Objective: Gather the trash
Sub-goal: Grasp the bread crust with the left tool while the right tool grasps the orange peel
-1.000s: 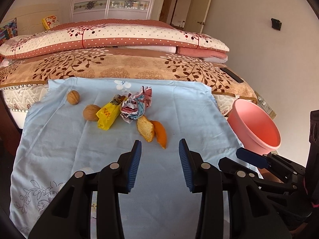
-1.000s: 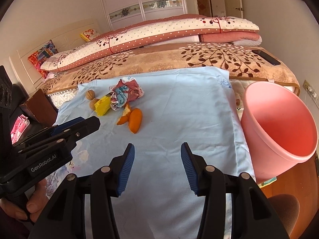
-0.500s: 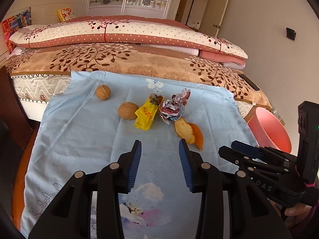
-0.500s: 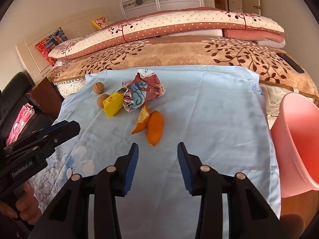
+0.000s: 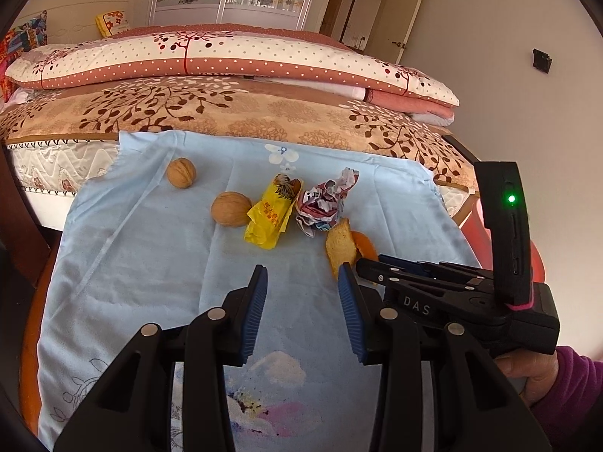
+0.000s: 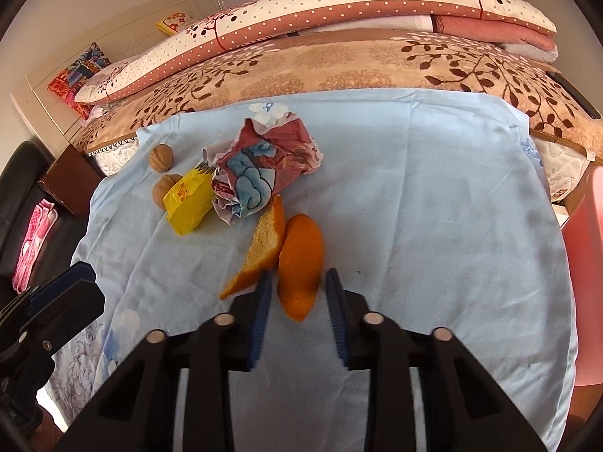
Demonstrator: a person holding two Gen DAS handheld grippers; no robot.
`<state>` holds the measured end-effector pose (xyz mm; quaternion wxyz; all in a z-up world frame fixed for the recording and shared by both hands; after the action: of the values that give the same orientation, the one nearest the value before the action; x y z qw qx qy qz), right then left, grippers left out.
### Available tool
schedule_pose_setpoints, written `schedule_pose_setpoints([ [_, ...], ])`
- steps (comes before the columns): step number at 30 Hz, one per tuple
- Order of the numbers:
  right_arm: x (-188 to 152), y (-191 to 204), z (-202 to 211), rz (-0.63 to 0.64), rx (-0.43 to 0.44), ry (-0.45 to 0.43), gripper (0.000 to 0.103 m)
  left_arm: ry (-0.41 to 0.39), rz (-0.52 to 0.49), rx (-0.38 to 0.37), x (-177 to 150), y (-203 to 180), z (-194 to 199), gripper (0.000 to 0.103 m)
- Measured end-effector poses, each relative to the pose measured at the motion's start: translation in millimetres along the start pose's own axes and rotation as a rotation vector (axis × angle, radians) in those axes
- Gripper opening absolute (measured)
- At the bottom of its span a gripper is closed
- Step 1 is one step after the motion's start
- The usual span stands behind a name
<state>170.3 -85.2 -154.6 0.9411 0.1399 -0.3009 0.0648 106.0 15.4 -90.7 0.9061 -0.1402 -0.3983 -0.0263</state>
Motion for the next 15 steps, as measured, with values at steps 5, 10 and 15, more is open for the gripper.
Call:
schedule_pose_setpoints([
  [5, -6.3, -9.3, 10.2, -0.036, 0.008, -0.011, 0.017, 0.020, -0.038, -0.025, -2.1, -10.2, -7.4, 0.039],
  [10, -10.4, -29.0, 32.5, -0.080, -0.020, -0.049, 0.017, 0.058, -0.067, -0.056, -7.3, -25.3, -20.2, 0.039],
  [15, -12.9, -47.2, 53.0, -0.131, -0.023, -0.081, 0.017, 0.108, -0.053, -0.074, -7.6, -34.8, -39.9, 0.039],
])
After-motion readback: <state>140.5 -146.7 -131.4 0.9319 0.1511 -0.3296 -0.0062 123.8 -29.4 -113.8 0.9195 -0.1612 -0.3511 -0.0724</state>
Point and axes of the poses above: each gripper's, at about its wrist camera, not at the fingertips, and z roughly against the way its jaws point, y to its left, x to its top, the point moved 9 cm from there along -z, roughly the way its jaws point, and after that the axes turned 2 degrees about -y, right-handed, at the moved point
